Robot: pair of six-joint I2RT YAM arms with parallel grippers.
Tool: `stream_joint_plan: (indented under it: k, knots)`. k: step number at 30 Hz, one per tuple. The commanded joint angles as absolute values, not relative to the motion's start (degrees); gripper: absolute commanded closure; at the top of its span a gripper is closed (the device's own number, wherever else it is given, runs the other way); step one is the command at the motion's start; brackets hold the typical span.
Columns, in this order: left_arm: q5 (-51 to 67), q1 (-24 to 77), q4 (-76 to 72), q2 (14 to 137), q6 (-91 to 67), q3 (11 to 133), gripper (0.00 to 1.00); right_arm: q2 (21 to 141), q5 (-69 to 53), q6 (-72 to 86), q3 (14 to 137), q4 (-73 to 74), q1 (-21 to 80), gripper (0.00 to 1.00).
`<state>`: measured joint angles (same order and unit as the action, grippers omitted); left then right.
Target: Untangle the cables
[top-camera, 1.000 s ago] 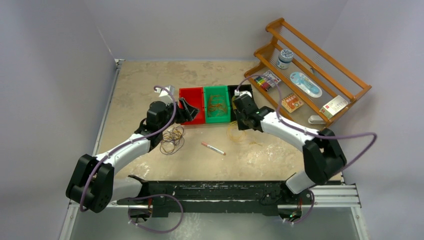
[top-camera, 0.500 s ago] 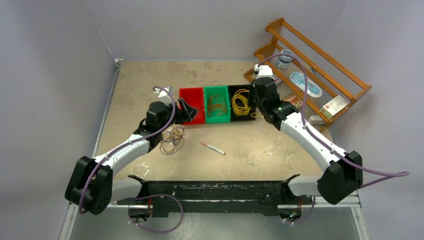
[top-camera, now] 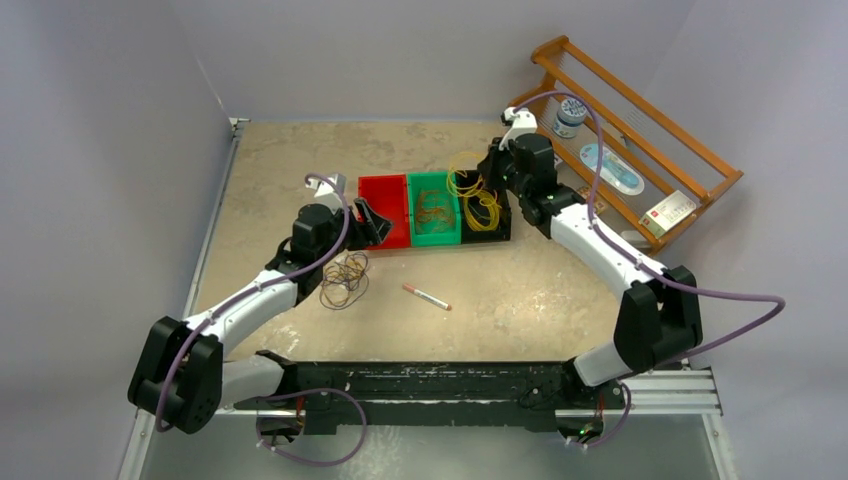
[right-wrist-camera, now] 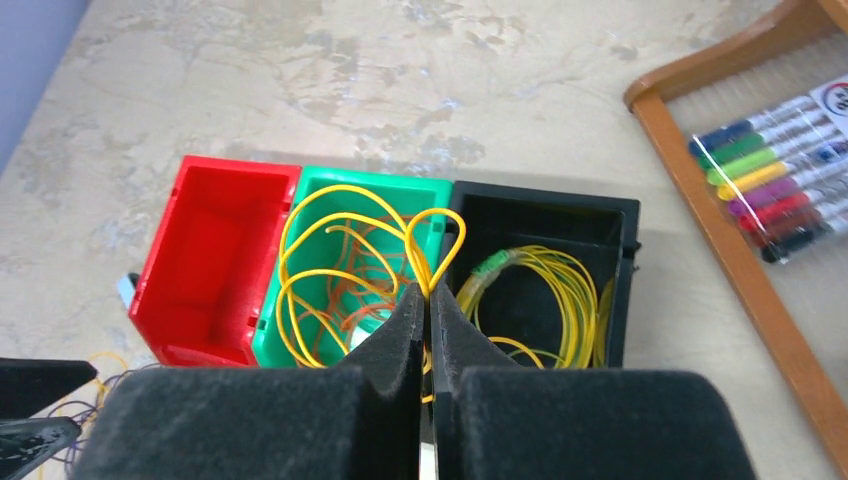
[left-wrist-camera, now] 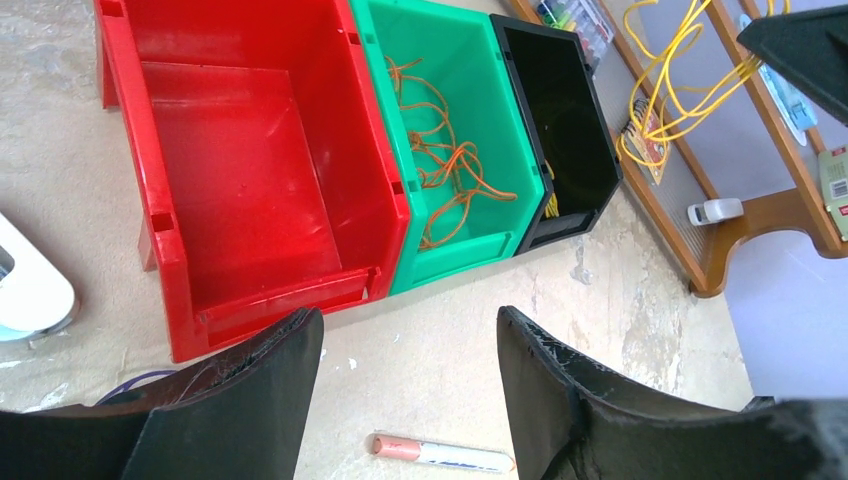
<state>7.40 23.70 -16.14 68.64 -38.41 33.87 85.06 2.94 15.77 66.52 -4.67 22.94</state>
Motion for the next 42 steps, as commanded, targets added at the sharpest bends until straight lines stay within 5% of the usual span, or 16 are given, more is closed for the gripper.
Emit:
stream_joint_plan:
  k: [1,15,42]
  knots:
    - [6.1,23.9,-16.2,66.6,-37.2,35.8,0.37,85.6,-2.9,17.4,67.8,-14.4,21.0,1.0]
    - [5.6,23.8,-15.4,66.2,-37.0,35.6,0.37,92.0,-11.4,23.2,57.6,-28.5,11.2,1.0]
    - [4.8,23.8,-14.9,65.9,-36.9,35.1,0.38,94.8,9.1,6.3,61.9,-14.8,17.0,1.0]
